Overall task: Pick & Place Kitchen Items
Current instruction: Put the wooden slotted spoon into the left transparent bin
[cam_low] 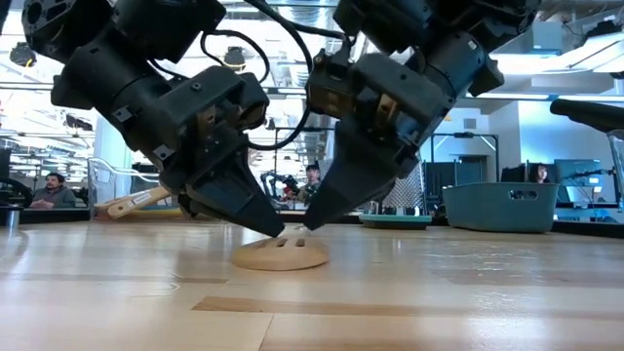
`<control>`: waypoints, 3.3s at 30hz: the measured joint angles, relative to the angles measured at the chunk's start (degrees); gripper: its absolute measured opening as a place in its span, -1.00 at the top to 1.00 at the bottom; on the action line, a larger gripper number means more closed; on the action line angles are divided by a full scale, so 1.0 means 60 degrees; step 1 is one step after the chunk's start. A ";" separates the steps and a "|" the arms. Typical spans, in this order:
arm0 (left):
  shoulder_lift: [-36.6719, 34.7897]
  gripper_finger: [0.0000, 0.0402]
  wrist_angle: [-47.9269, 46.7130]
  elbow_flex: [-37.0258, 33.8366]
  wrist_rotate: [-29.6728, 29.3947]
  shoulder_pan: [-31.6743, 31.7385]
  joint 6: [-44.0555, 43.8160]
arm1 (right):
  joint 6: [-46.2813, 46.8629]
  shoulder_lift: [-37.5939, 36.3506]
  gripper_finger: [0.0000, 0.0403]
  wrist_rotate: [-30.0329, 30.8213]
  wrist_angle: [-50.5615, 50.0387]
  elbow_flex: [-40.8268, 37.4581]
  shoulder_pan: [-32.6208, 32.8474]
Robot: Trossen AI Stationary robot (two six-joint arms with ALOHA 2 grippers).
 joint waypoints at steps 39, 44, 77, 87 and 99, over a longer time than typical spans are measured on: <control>-0.0508 0.99 -0.1442 0.0002 0.0552 -0.0632 -0.1238 | 0.1924 -0.0011 1.00 -0.0163 -0.0915 0.0007 0.0482; -0.0360 0.99 -0.1328 0.0020 0.0551 -0.0684 -0.1437 | 0.2106 0.0318 1.00 -0.0187 -0.0359 0.0076 0.0634; -0.0162 0.99 -0.0943 0.0021 0.0399 -0.0757 -0.1356 | 0.0151 0.0918 1.00 -0.0366 -0.1827 0.2035 0.0713; -0.0162 0.99 -0.0947 0.0017 0.0378 -0.0761 -0.1402 | -0.0240 0.0303 1.00 -0.1213 -0.2826 0.2051 0.0896; 0.0184 0.99 -0.0136 0.0080 0.0369 -0.0783 -0.1430 | -0.0234 0.1079 1.00 -0.2449 -0.2990 0.2077 0.0969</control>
